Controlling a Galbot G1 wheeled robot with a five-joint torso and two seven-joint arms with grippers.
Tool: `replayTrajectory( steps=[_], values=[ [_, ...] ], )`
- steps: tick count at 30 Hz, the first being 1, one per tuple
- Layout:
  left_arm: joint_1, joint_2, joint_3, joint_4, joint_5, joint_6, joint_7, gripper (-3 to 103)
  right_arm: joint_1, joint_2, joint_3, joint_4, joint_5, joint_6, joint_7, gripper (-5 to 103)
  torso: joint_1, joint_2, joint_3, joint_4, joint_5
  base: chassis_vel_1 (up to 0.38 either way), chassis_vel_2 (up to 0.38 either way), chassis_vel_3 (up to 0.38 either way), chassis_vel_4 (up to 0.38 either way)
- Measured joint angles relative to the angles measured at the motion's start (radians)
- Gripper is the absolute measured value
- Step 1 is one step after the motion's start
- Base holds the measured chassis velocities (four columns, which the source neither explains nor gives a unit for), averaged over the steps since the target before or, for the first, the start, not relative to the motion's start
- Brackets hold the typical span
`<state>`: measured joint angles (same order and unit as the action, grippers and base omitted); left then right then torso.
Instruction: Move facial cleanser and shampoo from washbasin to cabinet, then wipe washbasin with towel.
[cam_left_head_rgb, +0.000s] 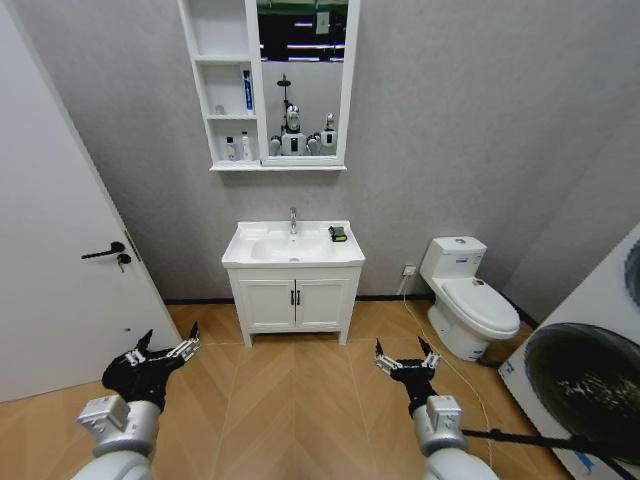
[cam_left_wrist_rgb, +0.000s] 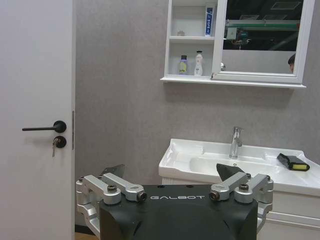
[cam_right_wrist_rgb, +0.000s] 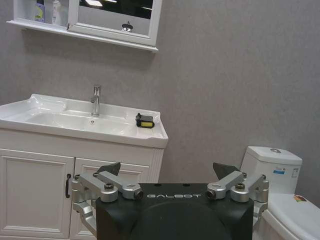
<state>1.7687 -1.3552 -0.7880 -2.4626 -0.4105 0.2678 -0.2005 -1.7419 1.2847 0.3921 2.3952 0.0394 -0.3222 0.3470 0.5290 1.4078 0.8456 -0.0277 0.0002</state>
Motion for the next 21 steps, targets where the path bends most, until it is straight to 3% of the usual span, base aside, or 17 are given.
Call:
replayTrajectory(
  steps=[21],
  values=[
    [0.000,0.000,0.000,0.000,0.000,0.000,0.000,100,0.000,0.000,0.000,0.000,0.000,0.000,0.000,100,0.000,0.000,0.000,0.0000,0.0000,0.000,0.000,0.000,0.000]
  ],
)
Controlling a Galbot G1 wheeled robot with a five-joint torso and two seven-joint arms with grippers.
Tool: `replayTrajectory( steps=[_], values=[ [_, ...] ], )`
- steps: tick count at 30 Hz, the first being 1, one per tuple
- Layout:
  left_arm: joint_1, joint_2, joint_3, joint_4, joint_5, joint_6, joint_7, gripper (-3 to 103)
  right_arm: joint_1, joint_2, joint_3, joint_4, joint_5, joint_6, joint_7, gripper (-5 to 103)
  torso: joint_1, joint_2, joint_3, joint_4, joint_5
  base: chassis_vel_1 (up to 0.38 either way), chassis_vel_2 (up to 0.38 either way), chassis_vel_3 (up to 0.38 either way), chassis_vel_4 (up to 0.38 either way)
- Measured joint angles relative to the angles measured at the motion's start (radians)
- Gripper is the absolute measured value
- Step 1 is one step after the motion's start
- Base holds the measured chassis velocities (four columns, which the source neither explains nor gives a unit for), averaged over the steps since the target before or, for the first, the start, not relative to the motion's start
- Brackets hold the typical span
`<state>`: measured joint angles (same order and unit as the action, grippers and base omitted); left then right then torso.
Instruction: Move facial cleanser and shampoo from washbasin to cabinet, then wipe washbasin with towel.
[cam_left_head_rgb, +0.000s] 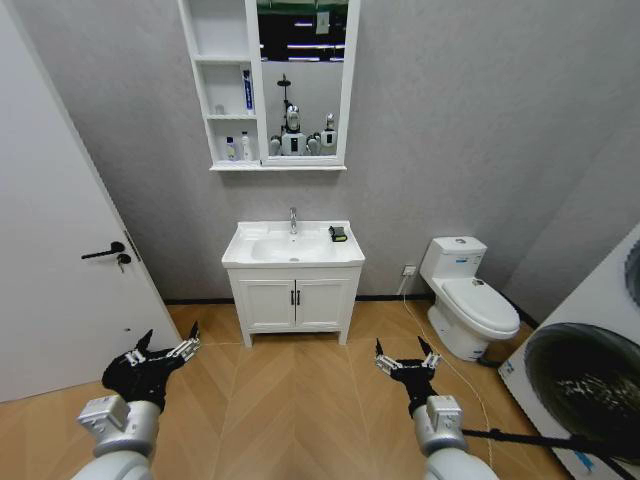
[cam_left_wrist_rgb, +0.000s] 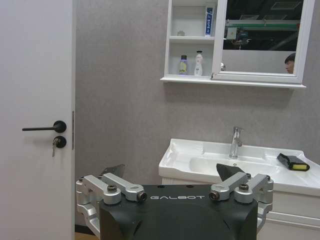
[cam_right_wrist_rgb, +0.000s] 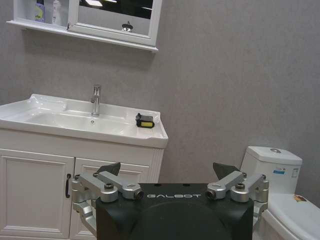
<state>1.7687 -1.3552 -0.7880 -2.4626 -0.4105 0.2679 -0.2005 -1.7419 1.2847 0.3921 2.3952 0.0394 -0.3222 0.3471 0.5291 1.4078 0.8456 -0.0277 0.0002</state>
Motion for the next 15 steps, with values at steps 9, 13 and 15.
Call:
replayTrajectory(
  steps=[9,13,15],
  values=[
    [0.000,0.000,0.000,0.000,0.000,0.000,0.000,100,0.000,0.000,0.000,0.000,0.000,0.000,0.000,100,0.000,0.000,0.000,0.0000,0.0000,0.000,0.000,0.000,0.000],
    [0.000,0.000,0.000,0.000,0.000,0.000,0.000,100,0.000,0.000,0.000,0.000,0.000,0.000,0.000,100,0.000,0.000,0.000,0.0000,0.0000,0.000,0.000,0.000,0.000],
    [0.000,0.000,0.000,0.000,0.000,0.000,0.000,100,0.000,0.000,0.000,0.000,0.000,0.000,0.000,100,0.000,0.000,0.000,0.0000,0.0000,0.000,0.000,0.000,0.000]
  ],
)
